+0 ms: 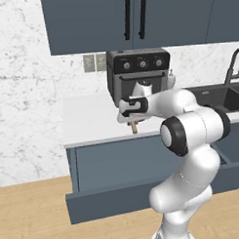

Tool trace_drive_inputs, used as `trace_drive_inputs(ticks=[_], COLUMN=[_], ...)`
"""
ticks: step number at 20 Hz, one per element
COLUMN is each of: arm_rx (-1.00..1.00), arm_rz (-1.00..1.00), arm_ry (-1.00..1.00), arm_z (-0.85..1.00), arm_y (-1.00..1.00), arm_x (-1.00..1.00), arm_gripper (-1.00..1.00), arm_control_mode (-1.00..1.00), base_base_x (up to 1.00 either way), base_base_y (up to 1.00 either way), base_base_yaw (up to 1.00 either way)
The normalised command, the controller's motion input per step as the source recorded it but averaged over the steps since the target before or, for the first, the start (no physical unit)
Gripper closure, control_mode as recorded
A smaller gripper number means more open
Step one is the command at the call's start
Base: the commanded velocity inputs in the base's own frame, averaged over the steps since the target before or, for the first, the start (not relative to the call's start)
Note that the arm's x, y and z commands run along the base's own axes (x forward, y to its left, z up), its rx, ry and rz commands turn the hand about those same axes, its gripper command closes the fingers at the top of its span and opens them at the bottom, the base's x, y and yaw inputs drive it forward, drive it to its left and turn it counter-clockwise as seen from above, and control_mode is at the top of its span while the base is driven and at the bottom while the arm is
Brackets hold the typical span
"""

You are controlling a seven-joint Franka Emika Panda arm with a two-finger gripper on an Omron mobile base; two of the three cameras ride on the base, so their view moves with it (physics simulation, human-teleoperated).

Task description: Pick the pizza cutter from the drawer and place it on the counter.

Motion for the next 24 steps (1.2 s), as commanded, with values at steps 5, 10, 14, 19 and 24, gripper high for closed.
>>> trace_drive_inputs(ticks=[5, 10, 14, 19, 24], arm_rx=[0.00, 0.00, 0.00, 0.00, -0.02], arm_rz=[0.00, 0.00, 0.00, 0.00, 0.00], arm_ry=[0.00, 0.02, 0.00, 0.00, 0.00], arm_z=[-0.48, -0.04, -0.08, -0.20, -0.35], arm_y=[0.30, 0.19, 0.13, 0.02, 0.00], arm_x=[0.48, 0.56, 0.56, 0.47, 0.21], arm_gripper=[1.00, 1.00, 1.00, 1.00, 1.00], arm_control_mode=[-1.00, -1.00, -1.00, -1.00, -1.00], base_base_x=[0.00, 0.00, 0.00, 0.00, 0.00], base_base_y=[0.00, 0.00, 0.00, 0.00, 0.00], base_base_yaw=[0.00, 0.00, 0.00, 0.00, 0.00])
